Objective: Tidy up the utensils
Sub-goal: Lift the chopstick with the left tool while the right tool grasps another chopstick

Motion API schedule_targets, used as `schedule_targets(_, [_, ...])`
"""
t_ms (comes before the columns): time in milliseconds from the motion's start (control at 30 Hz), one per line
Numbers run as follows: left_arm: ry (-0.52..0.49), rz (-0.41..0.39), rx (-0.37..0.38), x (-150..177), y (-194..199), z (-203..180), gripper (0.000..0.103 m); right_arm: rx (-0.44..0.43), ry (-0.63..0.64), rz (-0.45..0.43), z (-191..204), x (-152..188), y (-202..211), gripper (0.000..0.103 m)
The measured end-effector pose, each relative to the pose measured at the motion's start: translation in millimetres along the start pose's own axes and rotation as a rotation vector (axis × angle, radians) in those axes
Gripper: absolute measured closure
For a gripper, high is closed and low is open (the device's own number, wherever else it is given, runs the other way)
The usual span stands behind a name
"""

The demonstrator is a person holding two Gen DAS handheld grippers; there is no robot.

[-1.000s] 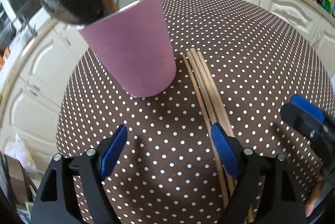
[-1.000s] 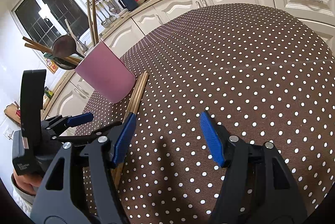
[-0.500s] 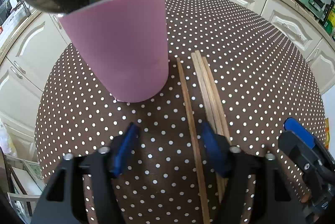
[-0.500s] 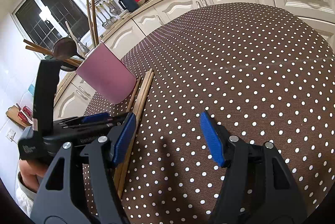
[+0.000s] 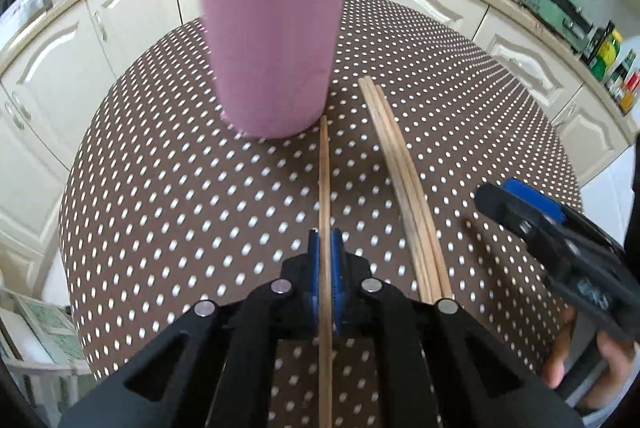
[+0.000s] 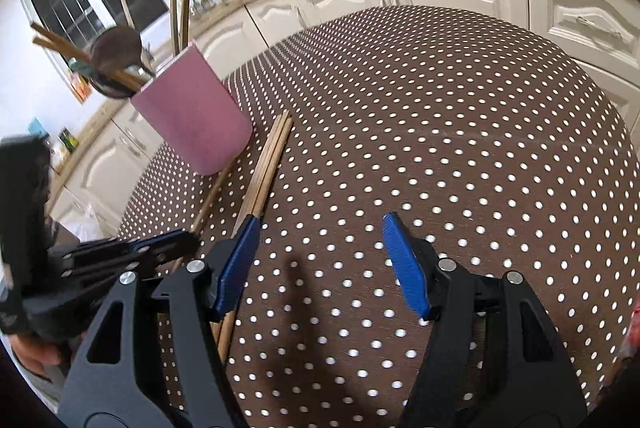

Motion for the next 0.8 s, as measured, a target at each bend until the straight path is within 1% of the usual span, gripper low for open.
schedule_targets(167, [0.054,-0.045,0.014,13,20,21,0.098,0.086,0.066,0.061,29,-12,-11,0.039])
schedule_targets(233, [0.077,-0.06,0.013,18,26,35,0.098,0.122,0.085,0.106,38,-18,-20,0.039])
schedule_targets(367, [0.104,-0.071,0.024,28,35,61,0.098,0.183,0.114,0.155,49,-26,-36,0.04])
schedule_targets(400, [0.107,-0.073,0.026,23,34,58,0.098,0.19,0.118,0.162,51,-27,-40,0.04])
schedule_targets(600, [0.138,-0.084,0.04,27,43,85,0.098,0.256,0.163,0.2,66,-35,-57,0.04])
schedule_targets(667, [0.145,-0.086,0.042,26,42,88,0.098,0.281,0.182,0.224,71,-43,-62,0.041])
schedule_targets(700, [0.149,-0.087,0.044,21,40,81,0.098,0.286,0.191,0.249,74,-47,-66,0.041])
schedule_targets(800, [0.163,-0.089,0.054,16,39,82,0.098,0.304,0.22,0.302,72,-58,-74,0.042])
Point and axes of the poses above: each gripper's, at about its wrist camera, not at the fingertips, and y roughly against the way its jaws point, z to its left, x to its underside, the point moved 5 cm from there along -y, roughly the way its jaws point, and after that the axes turned 9 degrees about z, right-handed, at the moved point
